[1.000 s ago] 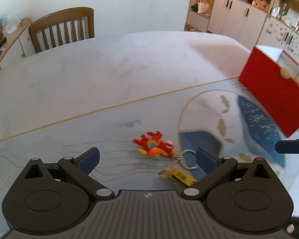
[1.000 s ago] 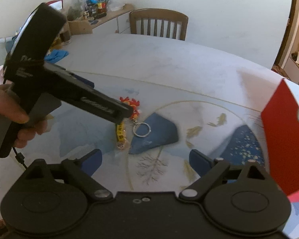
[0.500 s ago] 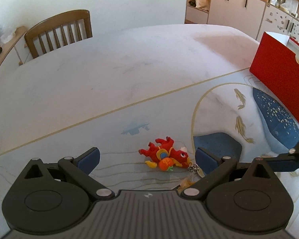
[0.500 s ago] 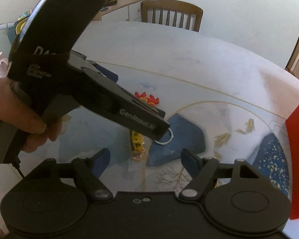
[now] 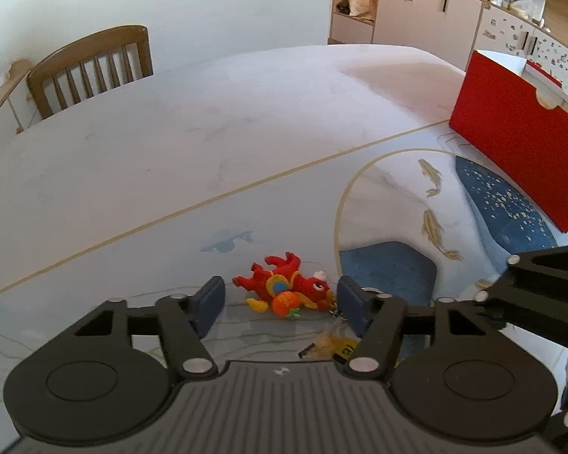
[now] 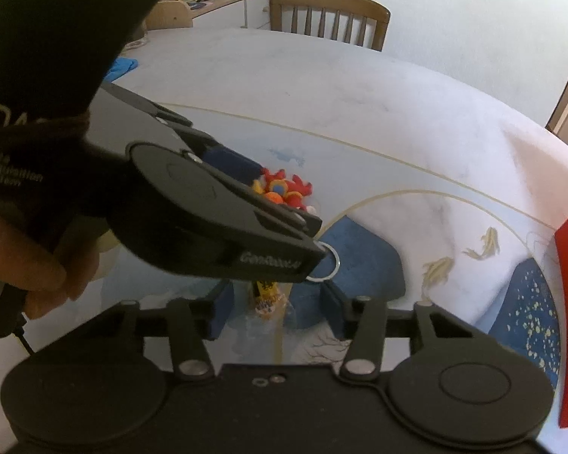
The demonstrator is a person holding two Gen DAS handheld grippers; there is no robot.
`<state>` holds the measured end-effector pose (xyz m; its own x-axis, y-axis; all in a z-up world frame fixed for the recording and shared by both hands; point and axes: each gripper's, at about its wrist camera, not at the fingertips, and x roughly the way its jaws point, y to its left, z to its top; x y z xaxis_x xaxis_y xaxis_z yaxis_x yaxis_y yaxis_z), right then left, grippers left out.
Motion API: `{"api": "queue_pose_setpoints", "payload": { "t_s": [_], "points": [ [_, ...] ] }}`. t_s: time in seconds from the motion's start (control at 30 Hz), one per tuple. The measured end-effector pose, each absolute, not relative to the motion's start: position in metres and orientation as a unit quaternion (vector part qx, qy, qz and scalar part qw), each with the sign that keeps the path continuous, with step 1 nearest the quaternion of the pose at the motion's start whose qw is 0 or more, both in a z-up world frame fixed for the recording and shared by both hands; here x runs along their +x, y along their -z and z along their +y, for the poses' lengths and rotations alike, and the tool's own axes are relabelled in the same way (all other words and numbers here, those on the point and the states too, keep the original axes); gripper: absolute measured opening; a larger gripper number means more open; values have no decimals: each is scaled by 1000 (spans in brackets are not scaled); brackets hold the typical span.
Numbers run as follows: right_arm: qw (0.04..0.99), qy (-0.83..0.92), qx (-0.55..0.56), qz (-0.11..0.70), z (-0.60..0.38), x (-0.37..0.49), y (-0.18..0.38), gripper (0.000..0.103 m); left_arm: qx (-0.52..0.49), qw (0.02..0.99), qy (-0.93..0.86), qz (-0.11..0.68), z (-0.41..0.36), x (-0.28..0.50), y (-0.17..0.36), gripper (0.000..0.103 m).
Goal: Organize objects
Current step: 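Grasp the red plush toy with the left tool while the right tool grasps the yellow snack packet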
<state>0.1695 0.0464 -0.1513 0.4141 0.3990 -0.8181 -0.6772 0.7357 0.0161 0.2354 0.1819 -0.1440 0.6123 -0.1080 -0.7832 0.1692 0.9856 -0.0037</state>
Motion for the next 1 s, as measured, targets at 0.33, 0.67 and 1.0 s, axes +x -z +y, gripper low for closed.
{"api": "queue_pose_setpoints", "payload": {
  "t_s": [0.33,0.67,1.0],
  "points": [
    [826,-321,-157,436,39,167,146,16,23,901,79,426,183,234,139,42],
    [840,-295,-124,438,-5,160,134,16,-6,902,72,426,191,231,137,41],
    [861,-248,-62,441,-70,165,98,16,-53,898,70,430,194,209,122,41]
  ]
}}
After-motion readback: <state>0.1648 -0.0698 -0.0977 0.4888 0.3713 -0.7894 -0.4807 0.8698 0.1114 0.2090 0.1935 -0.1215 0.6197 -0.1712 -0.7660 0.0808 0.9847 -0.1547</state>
